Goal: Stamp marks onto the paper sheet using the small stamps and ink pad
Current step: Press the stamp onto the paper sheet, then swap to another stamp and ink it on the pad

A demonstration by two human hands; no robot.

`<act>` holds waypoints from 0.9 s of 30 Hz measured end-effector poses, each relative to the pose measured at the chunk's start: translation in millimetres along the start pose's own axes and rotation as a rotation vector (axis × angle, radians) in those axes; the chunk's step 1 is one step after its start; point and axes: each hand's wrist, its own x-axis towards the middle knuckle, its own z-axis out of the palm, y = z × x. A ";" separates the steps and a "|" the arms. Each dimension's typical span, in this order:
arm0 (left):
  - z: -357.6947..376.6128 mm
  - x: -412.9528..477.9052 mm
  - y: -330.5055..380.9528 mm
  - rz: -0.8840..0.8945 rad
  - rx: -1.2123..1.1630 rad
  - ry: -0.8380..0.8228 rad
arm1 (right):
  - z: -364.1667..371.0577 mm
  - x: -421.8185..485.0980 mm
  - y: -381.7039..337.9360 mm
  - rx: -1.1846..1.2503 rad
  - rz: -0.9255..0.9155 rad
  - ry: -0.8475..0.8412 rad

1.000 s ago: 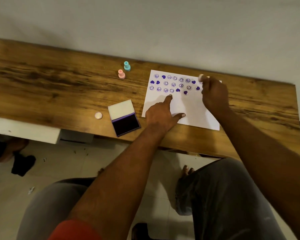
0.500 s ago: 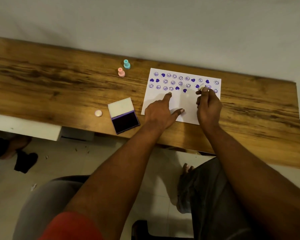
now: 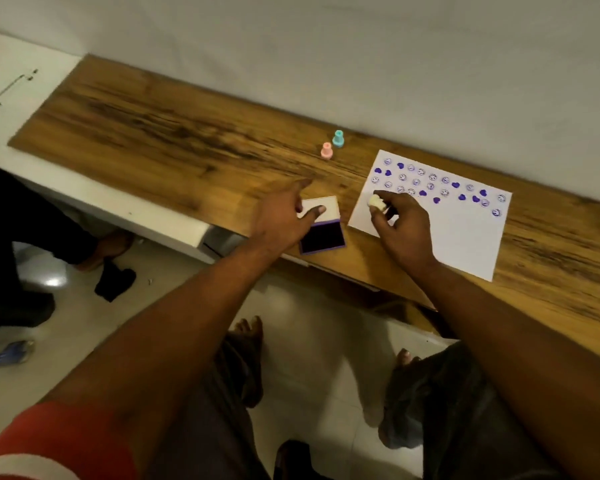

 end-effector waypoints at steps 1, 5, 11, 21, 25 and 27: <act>-7.4 -4.2 -15.8 -0.030 -0.012 0.027 | 10.8 1.9 -12.4 -0.021 -0.031 -0.030; -11.3 -25.4 -53.9 -0.074 -0.025 0.138 | 48.6 11.4 -53.8 -0.054 -0.089 -0.136; 0.9 -35.8 -80.8 -0.226 -0.123 0.116 | 95.4 26.1 -88.1 -0.237 -0.242 -0.250; 15.5 -19.5 -75.3 -0.175 -0.163 0.120 | 122.2 37.5 -90.8 -0.506 -0.355 -0.290; 14.3 -15.1 -82.9 -0.184 -0.173 0.101 | 122.2 38.5 -86.2 -0.530 -0.371 -0.304; 14.9 -12.0 -84.1 -0.181 -0.172 0.086 | 120.7 39.1 -85.2 -0.546 -0.389 -0.317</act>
